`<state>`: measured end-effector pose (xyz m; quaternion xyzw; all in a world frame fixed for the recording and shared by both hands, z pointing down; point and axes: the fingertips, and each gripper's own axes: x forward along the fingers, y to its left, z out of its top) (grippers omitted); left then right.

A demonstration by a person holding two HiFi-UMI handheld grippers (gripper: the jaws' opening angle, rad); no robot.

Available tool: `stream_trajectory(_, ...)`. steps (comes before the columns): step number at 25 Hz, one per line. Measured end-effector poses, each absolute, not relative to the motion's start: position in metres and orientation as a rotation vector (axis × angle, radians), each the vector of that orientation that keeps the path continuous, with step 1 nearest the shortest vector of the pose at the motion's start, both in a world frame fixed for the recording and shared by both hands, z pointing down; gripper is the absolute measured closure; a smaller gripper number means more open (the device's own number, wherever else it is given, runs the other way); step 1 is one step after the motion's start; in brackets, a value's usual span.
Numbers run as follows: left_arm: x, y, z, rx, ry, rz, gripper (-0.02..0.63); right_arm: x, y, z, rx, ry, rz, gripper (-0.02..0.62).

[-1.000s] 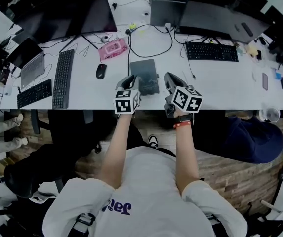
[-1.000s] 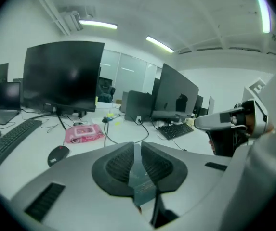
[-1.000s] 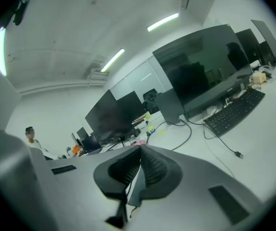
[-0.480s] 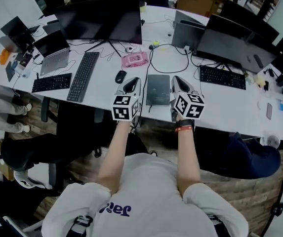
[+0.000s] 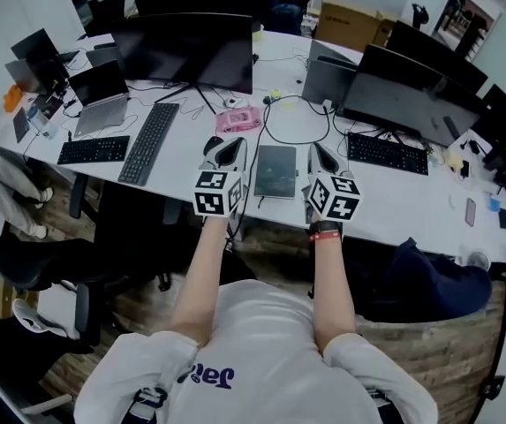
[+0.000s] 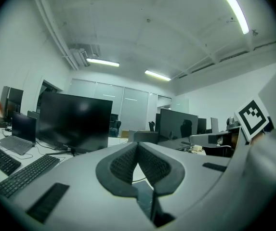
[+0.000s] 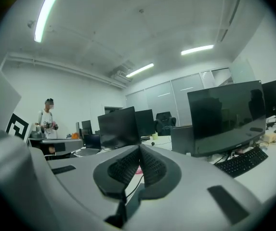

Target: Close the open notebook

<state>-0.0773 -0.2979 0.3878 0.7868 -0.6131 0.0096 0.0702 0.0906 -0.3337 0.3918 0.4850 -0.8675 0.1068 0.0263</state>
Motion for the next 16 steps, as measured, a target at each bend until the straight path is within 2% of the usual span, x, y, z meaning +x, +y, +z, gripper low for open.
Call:
stream_trajectory(12,-0.068,-0.286,0.379,2.408,-1.883,0.084,0.586,0.091,-0.318,0.387,1.453,-2.750,0.331,0.584)
stream_trajectory(16,-0.019,-0.289,0.390,2.491,-1.737,0.126,0.586,0.138,-0.312,0.409,1.496,-2.641,0.454,0.584)
